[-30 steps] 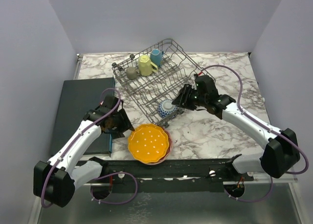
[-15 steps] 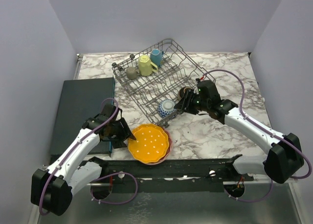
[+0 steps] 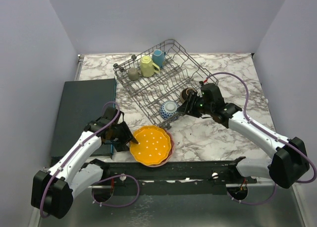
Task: Load the mixed dishes into the dish rack
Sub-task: Pick up the plate from the corner of the board.
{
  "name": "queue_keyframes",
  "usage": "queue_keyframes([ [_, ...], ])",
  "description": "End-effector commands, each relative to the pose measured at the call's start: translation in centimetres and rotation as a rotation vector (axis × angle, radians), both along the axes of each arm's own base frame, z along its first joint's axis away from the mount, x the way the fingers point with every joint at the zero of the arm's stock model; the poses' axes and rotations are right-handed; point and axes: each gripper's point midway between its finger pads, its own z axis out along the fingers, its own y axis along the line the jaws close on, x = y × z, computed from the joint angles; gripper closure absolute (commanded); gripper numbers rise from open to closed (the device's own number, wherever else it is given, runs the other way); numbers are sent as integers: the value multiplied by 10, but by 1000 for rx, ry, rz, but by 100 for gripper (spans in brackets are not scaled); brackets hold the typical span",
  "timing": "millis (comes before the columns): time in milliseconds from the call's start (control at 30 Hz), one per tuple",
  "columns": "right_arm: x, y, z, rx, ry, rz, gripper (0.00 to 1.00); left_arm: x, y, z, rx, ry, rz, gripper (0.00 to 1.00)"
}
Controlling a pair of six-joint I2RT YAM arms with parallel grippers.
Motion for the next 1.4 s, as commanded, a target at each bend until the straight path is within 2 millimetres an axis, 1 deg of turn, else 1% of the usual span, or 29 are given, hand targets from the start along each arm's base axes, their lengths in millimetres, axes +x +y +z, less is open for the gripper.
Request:
queue_keyframes([
  [0,0,1,7,23,-24,2,52,0,-5,1,-29,1,13,45],
  [233,-2,1,6,30,-23,2,52,1,-4,0,-24,-6,37,47],
  [333,-3,2,6,38,-19,7,52,1,-5,-1,-29,-5,39,55],
  [567,-6,-1,5,34,-20,2,52,1,-6,1,-35,-16,32,86],
  [667,-6,-2,5,32,-19,-1,52,3,-8,6,-45,-36,25,100],
  [900,-9,-5,10,31,-27,-3,52,15,-10,33,-55,-116,9,100],
  [1167,-11,-8,12,17,-31,-4,52,20,-11,59,-55,-175,-44,100],
  [1267,-13,-9,9,11,-25,-1,52,18,-12,65,-57,-184,-74,100],
  [1367,-16,-11,7,4,-21,3,51,15,-10,67,-47,-185,-106,100],
])
